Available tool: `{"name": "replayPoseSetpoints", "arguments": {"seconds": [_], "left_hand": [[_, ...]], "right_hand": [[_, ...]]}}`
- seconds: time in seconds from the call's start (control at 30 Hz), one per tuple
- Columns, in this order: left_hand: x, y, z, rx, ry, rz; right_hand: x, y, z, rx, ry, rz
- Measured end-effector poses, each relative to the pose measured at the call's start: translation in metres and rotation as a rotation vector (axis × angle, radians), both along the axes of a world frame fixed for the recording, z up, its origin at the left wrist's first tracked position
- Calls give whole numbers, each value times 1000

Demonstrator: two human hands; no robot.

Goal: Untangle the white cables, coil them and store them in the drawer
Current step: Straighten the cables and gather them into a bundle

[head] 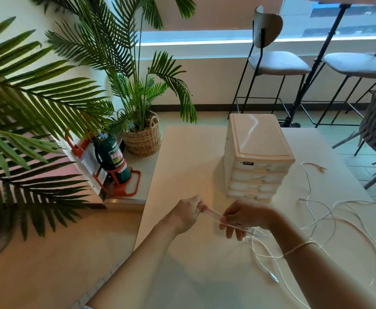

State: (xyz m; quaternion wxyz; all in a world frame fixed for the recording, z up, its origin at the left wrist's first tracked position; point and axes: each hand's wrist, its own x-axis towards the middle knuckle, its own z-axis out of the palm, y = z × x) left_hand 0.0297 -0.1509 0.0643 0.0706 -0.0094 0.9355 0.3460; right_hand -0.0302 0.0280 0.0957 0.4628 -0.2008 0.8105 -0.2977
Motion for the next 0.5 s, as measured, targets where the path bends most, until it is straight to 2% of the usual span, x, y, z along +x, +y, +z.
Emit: {"name": "replayPoseSetpoints", "arguments": {"seconds": [0.07, 0.17, 0.33, 0.4, 0.5], "left_hand": [[0, 2, 1, 27, 23, 7], [-4, 1, 4, 43, 50, 13], [-12, -15, 12, 37, 73, 91], [-13, -24, 12, 24, 65, 108], [-13, -27, 10, 2, 44, 109]], "right_hand": [[-3, 5, -1, -7, -52, -18], [-11, 13, -5, -16, -29, -73], [-22, 42, -27, 112, 224, -185], [-26, 70, -36, 209, 205, -182], [-31, 106, -47, 465, 96, -44]]}}
